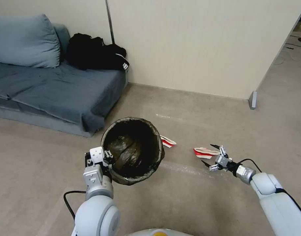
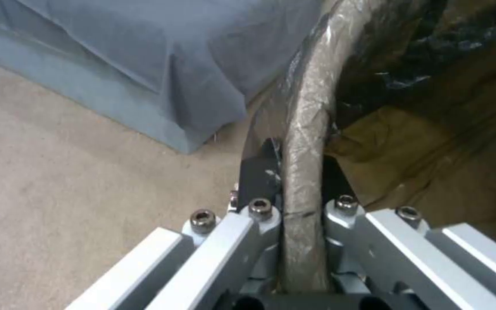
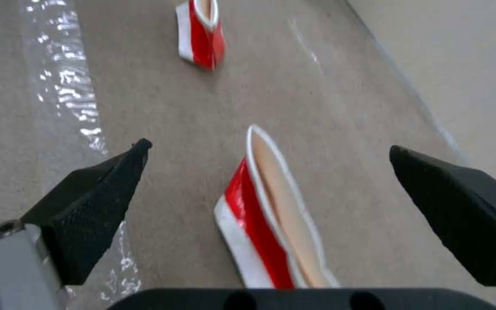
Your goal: Pick up the trash bin, then pick up the garbage from the floor and place it into the trash bin.
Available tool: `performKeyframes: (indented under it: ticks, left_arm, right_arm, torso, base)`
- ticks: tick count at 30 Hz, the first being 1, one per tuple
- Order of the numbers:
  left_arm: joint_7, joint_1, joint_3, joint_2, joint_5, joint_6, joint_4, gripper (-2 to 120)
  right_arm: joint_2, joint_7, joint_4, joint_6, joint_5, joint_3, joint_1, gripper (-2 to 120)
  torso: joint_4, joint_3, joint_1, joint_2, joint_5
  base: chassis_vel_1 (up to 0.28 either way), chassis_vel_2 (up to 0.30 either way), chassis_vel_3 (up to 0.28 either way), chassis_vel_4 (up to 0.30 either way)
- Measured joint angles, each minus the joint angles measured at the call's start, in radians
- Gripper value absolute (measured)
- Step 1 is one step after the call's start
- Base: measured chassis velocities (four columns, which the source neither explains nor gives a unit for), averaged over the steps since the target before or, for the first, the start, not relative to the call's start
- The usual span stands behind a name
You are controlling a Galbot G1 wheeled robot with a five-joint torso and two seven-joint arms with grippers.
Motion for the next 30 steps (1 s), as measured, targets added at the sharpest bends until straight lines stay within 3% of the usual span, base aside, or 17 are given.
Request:
performKeyframes:
  ticks: [12, 28, 30]
  left_arm:
    - [0.000, 0.015, -0.002, -0.001, 0.014, -0.005, -0.002, 1]
    - [0.001, 0.040, -0.007, -0.001, 0.033, -0.011, -0.008, 1]
    - [0.001, 0.039, -0.007, -0.002, 0.034, -0.012, -0.008, 1]
  right_arm:
    - [0.072, 0.080, -0.211, -0.037, -0.016, -0.012, 0.116, 100]
    - [0.110, 0.127, -0.496, -0.076, -0.029, -0.001, 0.298, 100]
    - [0.110, 0.133, -0.505, -0.080, -0.029, -0.002, 0.298, 94]
  torso:
    - [-0.0001, 0.000, 0.000, 0.000, 0.0000]
    - [0.0000, 0.000, 0.000, 0.000, -0.0002]
    - [-0.0003, 0.000, 0.000, 0.000, -0.0001]
  base:
    - [0.000, 0.000, 0.000, 0.000]
    - [0.000, 0.000, 0.000, 0.000]
    - [0.000, 0.000, 0.000, 0.000]
